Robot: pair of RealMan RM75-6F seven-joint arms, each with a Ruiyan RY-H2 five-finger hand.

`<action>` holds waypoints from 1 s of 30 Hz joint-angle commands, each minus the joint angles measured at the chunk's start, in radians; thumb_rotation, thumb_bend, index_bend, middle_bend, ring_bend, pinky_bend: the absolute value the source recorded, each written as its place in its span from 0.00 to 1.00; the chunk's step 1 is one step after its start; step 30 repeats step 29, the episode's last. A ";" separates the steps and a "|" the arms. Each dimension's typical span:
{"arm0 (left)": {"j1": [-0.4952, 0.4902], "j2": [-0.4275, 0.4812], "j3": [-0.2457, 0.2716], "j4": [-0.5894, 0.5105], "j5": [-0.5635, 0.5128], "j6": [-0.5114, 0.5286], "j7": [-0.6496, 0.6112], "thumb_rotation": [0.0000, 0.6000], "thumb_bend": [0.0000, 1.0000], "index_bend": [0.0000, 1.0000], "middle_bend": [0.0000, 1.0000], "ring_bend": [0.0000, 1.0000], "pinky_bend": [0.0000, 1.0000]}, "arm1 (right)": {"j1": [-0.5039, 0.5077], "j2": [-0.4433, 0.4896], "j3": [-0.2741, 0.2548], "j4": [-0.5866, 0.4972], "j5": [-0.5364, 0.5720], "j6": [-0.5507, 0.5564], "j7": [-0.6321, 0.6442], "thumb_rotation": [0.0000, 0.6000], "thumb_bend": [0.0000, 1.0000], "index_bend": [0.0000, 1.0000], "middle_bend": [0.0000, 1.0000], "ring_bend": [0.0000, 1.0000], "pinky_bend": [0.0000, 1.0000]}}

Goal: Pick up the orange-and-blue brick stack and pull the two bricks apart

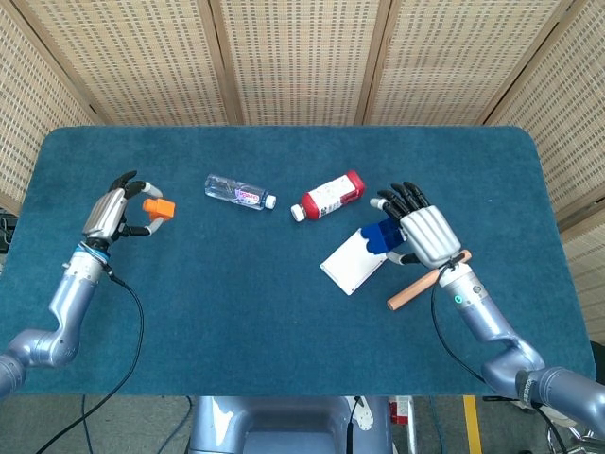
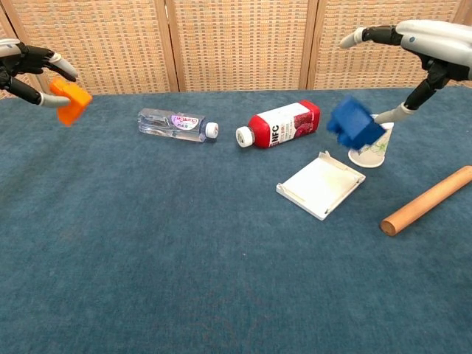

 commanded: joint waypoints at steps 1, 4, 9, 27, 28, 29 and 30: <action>-0.003 -0.004 0.007 0.000 -0.007 0.002 0.007 1.00 0.04 0.00 0.00 0.00 0.00 | -0.006 0.013 0.000 -0.023 0.003 0.010 -0.013 1.00 0.00 0.03 0.00 0.00 0.00; 0.006 0.006 0.010 -0.014 -0.005 0.019 -0.003 1.00 0.01 0.00 0.00 0.00 0.00 | -0.023 0.038 0.000 -0.052 -0.006 0.042 -0.028 1.00 0.00 0.03 0.00 0.00 0.00; 0.059 0.052 0.023 -0.068 0.014 0.106 -0.015 1.00 0.00 0.00 0.00 0.00 0.00 | -0.087 0.092 -0.015 -0.110 -0.033 0.138 -0.033 1.00 0.00 0.02 0.00 0.00 0.00; 0.449 0.333 0.253 -0.538 0.189 0.605 0.278 1.00 0.00 0.00 0.00 0.00 0.00 | -0.402 0.187 -0.127 -0.167 -0.052 0.442 -0.064 1.00 0.00 0.00 0.00 0.00 0.00; 0.468 0.336 0.267 -0.544 0.206 0.631 0.287 1.00 0.00 0.00 0.00 0.00 0.00 | -0.416 0.186 -0.130 -0.162 -0.054 0.457 -0.069 1.00 0.00 0.00 0.00 0.00 0.00; 0.479 0.336 0.275 -0.545 0.217 0.648 0.291 1.00 0.00 0.00 0.00 0.00 0.00 | -0.424 0.184 -0.131 -0.160 -0.055 0.466 -0.071 1.00 0.00 0.00 0.00 0.00 0.00; 0.479 0.336 0.275 -0.545 0.217 0.648 0.291 1.00 0.00 0.00 0.00 0.00 0.00 | -0.424 0.184 -0.131 -0.160 -0.055 0.466 -0.071 1.00 0.00 0.00 0.00 0.00 0.00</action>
